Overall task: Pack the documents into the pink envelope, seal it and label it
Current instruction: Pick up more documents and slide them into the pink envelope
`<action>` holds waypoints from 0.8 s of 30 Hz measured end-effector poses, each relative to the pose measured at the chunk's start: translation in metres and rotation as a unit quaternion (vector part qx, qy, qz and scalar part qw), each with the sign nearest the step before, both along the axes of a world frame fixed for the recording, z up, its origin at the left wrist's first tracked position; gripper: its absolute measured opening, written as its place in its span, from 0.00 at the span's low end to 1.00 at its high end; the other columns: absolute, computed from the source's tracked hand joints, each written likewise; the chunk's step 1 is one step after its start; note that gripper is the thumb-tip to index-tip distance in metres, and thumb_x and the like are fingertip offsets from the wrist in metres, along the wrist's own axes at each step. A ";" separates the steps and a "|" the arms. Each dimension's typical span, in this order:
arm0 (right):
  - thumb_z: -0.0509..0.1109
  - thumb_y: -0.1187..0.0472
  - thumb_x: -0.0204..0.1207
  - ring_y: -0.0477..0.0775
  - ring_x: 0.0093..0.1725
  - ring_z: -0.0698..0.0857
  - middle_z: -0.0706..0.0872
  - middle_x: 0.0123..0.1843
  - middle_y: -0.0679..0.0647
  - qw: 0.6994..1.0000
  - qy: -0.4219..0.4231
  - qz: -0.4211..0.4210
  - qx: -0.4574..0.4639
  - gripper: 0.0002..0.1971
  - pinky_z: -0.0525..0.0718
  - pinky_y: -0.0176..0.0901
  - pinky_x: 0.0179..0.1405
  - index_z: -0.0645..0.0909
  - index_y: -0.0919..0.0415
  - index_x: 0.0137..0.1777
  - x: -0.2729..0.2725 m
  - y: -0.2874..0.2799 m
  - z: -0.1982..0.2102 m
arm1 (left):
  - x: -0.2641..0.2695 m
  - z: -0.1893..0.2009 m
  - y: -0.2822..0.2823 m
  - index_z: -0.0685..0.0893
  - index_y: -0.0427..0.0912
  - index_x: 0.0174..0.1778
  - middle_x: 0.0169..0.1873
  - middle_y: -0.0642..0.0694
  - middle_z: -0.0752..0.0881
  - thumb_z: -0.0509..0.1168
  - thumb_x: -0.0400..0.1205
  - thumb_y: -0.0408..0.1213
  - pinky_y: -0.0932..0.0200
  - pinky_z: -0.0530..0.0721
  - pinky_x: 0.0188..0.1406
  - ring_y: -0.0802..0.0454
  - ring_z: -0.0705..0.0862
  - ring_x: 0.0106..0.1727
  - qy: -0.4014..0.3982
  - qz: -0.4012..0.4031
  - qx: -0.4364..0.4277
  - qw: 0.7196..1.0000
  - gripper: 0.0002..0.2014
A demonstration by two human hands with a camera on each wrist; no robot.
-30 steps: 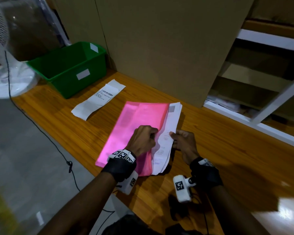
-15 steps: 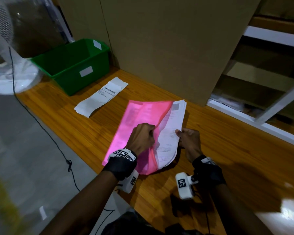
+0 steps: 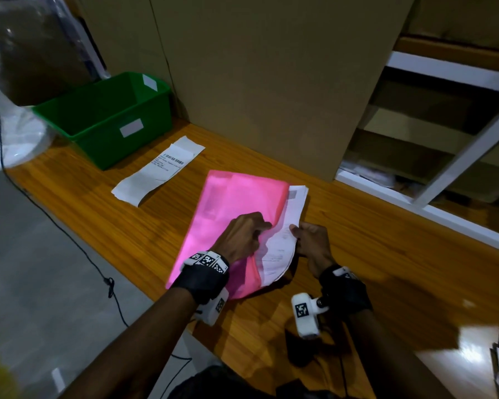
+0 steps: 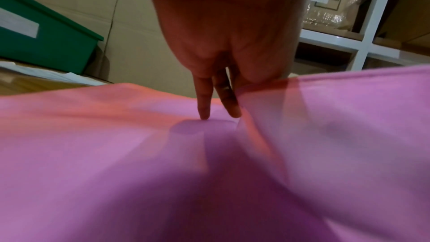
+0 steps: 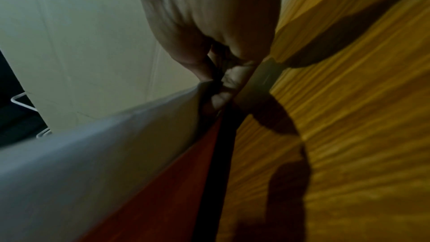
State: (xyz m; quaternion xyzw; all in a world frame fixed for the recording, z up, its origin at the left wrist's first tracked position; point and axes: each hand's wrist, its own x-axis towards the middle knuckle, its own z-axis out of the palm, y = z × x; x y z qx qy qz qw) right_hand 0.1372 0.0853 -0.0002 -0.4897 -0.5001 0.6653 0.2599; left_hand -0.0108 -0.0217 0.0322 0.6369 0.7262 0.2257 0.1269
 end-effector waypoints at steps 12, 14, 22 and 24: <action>0.71 0.69 0.80 0.57 0.40 0.88 0.90 0.46 0.60 0.999 -0.030 0.020 0.016 0.05 0.88 0.56 0.47 0.88 0.63 0.48 0.020 0.024 -0.007 | -0.072 -0.022 -0.040 0.77 0.35 0.60 0.59 0.31 0.82 0.60 0.84 0.48 0.42 0.82 0.57 0.31 0.83 0.58 -0.051 0.273 -0.147 0.949 0.19; 0.70 0.71 0.80 0.49 0.32 0.89 0.90 0.43 0.57 0.999 -0.033 0.037 0.014 0.07 0.90 0.48 0.39 0.87 0.66 0.54 0.021 0.027 -0.008 | -0.079 -0.032 -0.045 0.74 0.35 0.65 0.63 0.31 0.79 0.62 0.83 0.48 0.39 0.79 0.63 0.30 0.81 0.63 -0.057 0.271 -0.186 0.943 0.22; 0.66 0.78 0.75 0.50 0.27 0.85 0.89 0.31 0.53 0.994 -0.077 0.072 0.004 0.11 0.85 0.37 0.26 0.89 0.70 0.50 0.009 0.018 -0.012 | -0.081 -0.042 -0.040 0.53 0.32 0.83 0.81 0.31 0.62 0.60 0.85 0.50 0.45 0.71 0.75 0.33 0.69 0.78 -0.123 0.241 -0.193 0.943 0.37; 0.62 0.79 0.75 0.49 0.25 0.85 0.89 0.28 0.50 0.993 -0.073 0.095 0.005 0.15 0.85 0.38 0.25 0.89 0.68 0.50 0.005 0.013 -0.012 | -0.083 -0.045 -0.040 0.51 0.32 0.84 0.82 0.32 0.59 0.61 0.85 0.52 0.44 0.68 0.78 0.34 0.67 0.80 -0.133 0.223 -0.185 0.948 0.40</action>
